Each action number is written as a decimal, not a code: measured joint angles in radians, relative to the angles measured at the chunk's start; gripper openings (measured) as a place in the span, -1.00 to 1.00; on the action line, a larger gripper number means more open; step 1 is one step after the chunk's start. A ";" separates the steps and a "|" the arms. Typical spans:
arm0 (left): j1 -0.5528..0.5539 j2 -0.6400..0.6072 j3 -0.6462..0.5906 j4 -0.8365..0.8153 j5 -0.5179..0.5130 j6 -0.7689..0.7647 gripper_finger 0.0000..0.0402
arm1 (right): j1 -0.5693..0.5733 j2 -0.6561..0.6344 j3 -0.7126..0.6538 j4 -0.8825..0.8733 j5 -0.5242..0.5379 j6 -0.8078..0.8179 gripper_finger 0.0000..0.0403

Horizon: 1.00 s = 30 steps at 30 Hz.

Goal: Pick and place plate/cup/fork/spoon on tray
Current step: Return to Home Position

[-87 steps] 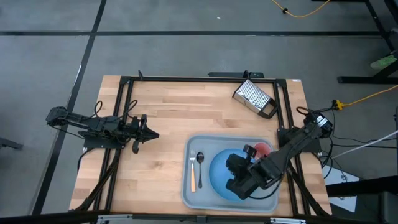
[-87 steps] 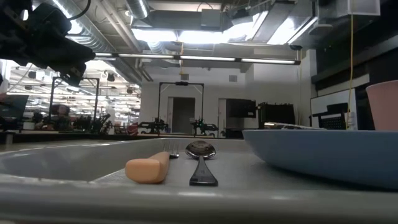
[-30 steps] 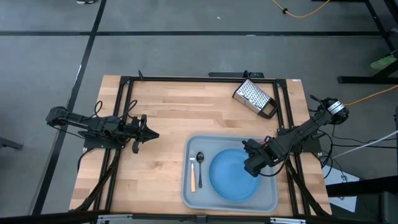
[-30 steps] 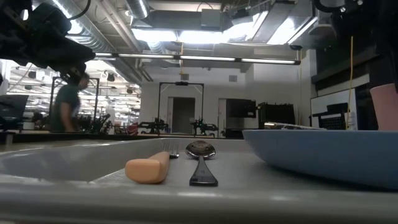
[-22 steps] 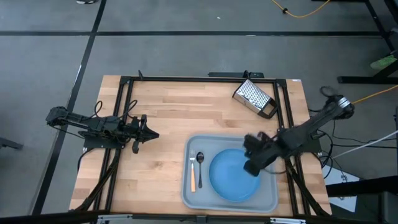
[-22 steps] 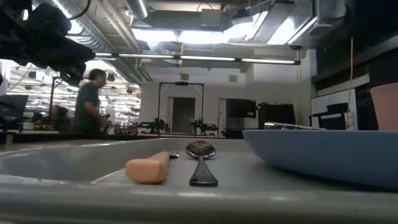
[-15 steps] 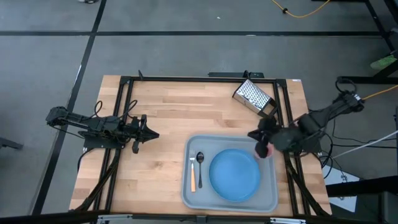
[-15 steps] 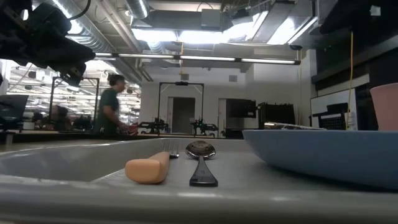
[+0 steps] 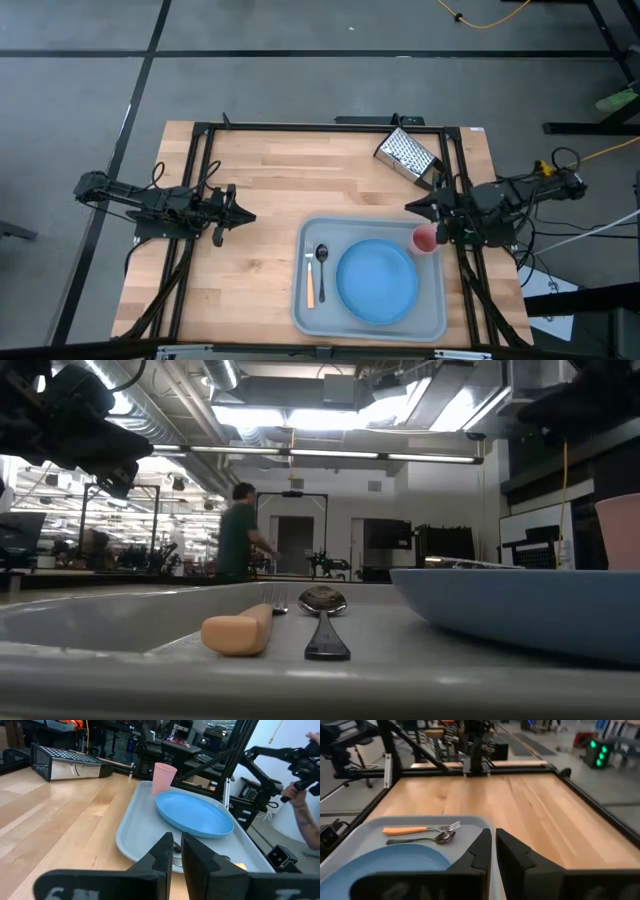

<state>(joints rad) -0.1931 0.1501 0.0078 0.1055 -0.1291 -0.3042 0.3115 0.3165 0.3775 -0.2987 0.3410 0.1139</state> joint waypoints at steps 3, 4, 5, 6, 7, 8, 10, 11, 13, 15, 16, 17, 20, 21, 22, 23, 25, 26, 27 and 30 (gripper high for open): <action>0.000 0.000 0.000 0.000 0.000 0.000 -0.84 | -0.044 -0.102 -0.057 0.003 -0.075 -0.062 -0.84; 0.000 0.000 0.000 0.000 0.000 0.000 -0.84 | -0.058 -0.139 -0.077 0.002 -0.093 -0.068 -0.84; 0.000 0.000 0.000 0.000 0.000 0.000 -0.84 | -0.069 -0.174 -0.096 0.002 -0.108 -0.069 -0.84; 0.000 0.000 0.000 0.000 0.000 0.000 -0.84 | -0.078 -0.208 -0.115 0.000 -0.118 -0.068 -0.84; 0.000 0.000 0.000 0.000 0.000 0.000 -0.84 | -0.086 -0.242 -0.134 -0.003 -0.130 -0.067 -0.84; 0.000 0.000 0.000 0.000 0.000 0.000 -0.84 | -0.093 -0.272 -0.150 -0.004 -0.139 -0.065 -0.84; 0.000 0.000 0.000 0.000 0.000 0.000 -0.84 | -0.102 -0.318 -0.173 0.000 -0.150 -0.044 -0.84; 0.000 0.000 0.000 0.000 0.000 0.000 -0.84 | -0.105 -0.315 -0.183 0.028 -0.152 -0.038 -0.84; 0.000 0.000 0.000 0.002 0.000 0.000 -0.84 | -0.107 -0.312 -0.202 0.079 -0.153 -0.044 -0.84; 0.000 0.000 0.000 -0.003 0.000 0.000 -0.84 | -0.107 -0.315 -0.221 0.179 -0.150 -0.080 -0.84; 0.000 0.000 0.000 -0.002 0.000 0.000 -0.84 | -0.107 -0.316 -0.234 0.211 -0.148 -0.097 -0.84; 0.000 0.000 0.000 0.001 0.000 0.000 -0.84 | -0.107 -0.316 -0.249 0.233 -0.145 -0.113 -0.84; 0.000 0.000 0.000 0.001 0.000 0.000 -0.84 | -0.107 -0.316 -0.292 0.325 -0.143 -0.148 -0.84; 0.000 0.000 0.000 0.001 0.000 0.000 -0.84 | -0.108 -0.315 -0.311 0.350 -0.143 -0.155 -0.84; 0.000 0.000 0.000 0.000 0.000 0.000 -0.84 | -0.109 -0.315 -0.330 0.368 -0.142 -0.163 -0.84; 0.000 0.000 0.000 0.000 0.000 0.000 -0.84 | -0.109 -0.315 -0.348 0.393 -0.143 -0.169 -0.84; 0.000 0.000 0.000 0.000 0.000 0.000 -0.84 | -0.109 -0.315 -0.368 0.439 -0.143 -0.174 -0.84; 0.000 0.000 0.000 0.000 0.000 0.000 -0.84 | -0.109 -0.315 -0.370 0.439 -0.143 -0.175 -0.84; 0.000 0.000 0.000 0.000 0.000 0.000 -0.84 | -0.111 -0.315 -0.370 0.432 -0.143 -0.176 -0.84; 0.000 0.000 0.000 0.000 0.000 0.000 -0.84 | -0.127 -0.315 -0.370 0.400 -0.143 -0.199 -0.84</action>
<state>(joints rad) -0.1931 0.1501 0.0078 0.1059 -0.1289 -0.3042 0.1843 0.0013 0.0071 0.1015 0.1984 -0.0848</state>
